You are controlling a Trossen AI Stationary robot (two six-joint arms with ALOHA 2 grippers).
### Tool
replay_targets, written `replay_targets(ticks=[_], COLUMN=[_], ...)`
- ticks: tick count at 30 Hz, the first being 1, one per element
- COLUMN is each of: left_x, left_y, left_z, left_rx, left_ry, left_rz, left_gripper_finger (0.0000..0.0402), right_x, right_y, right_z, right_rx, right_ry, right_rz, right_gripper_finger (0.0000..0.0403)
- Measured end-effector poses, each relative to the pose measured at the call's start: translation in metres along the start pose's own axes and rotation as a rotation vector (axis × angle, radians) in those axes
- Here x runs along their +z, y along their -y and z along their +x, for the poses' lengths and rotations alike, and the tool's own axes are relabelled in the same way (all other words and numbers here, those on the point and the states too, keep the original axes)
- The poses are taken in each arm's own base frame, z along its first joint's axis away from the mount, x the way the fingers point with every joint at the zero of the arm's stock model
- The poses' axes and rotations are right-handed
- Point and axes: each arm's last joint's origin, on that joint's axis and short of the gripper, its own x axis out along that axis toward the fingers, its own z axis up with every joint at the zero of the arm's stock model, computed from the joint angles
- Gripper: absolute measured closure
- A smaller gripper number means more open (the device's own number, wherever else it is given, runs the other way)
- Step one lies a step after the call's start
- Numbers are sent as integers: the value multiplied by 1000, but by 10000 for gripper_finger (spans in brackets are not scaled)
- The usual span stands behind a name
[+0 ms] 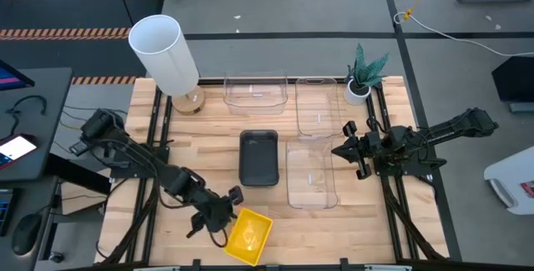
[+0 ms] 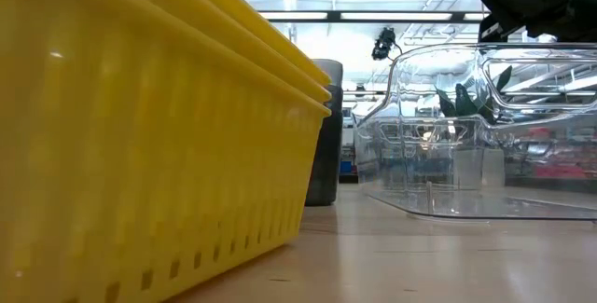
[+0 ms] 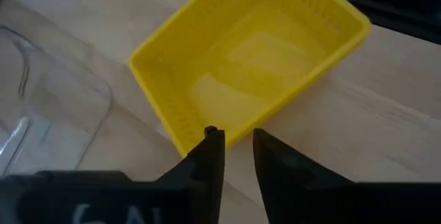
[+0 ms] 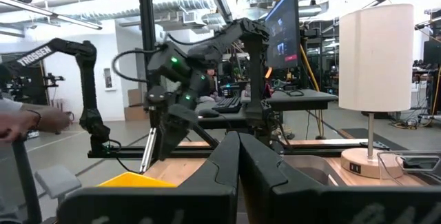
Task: Stack baskets by color
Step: Stack the bottom transparent bin on top of the top right transparent bin
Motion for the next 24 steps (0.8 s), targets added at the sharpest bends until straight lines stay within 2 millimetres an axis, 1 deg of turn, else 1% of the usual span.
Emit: replay_targets(ticks=[5,9,12,15,18,24], left_x=[-23,-46,-63,-80,-91,-104], left_y=[7,6,3,1,-1,-3], left_z=[4,6,3,-2,-12,-35], left_rx=[89,169,223,264,314,395], left_ry=[115,167,193,209,231,300], left_rz=[-34,-101,-182,-264,-349,-414], left_gripper_finger=[326,326,327,327,327,327], right_x=[0,0,0,0,0,7], right_y=[0,0,0,0,1,0], right_z=[0,0,0,0,0,0], right_rx=[0,0,0,-1,-24,-14], right_ry=[1,0,0,0,2,77], right_rz=[0,0,0,-6,-24,3], right_gripper_finger=[386,386,386,386,386,386])
